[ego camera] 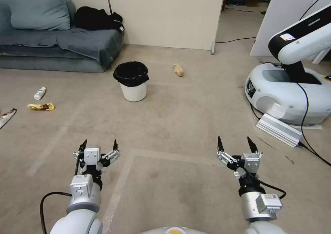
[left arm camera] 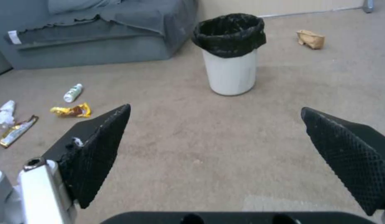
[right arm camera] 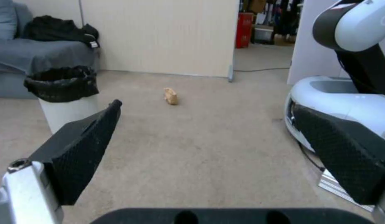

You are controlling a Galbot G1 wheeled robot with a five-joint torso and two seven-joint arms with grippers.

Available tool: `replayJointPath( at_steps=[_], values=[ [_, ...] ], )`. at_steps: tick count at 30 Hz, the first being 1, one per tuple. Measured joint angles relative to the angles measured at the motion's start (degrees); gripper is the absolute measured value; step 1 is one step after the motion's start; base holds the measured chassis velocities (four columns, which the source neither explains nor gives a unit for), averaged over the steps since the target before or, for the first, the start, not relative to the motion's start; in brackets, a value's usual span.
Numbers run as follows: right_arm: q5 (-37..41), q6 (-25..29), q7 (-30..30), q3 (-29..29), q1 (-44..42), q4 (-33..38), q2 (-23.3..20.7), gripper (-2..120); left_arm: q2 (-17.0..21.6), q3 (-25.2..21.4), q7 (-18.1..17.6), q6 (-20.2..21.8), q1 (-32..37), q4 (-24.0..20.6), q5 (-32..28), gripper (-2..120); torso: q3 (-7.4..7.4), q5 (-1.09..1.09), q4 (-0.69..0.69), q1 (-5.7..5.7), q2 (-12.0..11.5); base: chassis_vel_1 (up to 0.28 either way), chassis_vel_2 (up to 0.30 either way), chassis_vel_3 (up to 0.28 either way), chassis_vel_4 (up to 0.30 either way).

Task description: Pick up the trash bin, then pick up the garbage from the floor and place it into the trash bin.

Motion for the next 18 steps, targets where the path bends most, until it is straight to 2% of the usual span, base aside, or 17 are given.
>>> replayJointPath(
  at_steps=[18],
  values=[
    [0.6,-1.6,0.5,-0.4,0.4,0.1,0.2,100,-0.1,0.1,-0.4,0.4,-0.4,0.5,-0.2,100,0.01,-0.03,0.01,0.02,0.0,-0.193,0.208,0.199,-0.202]
  ],
)
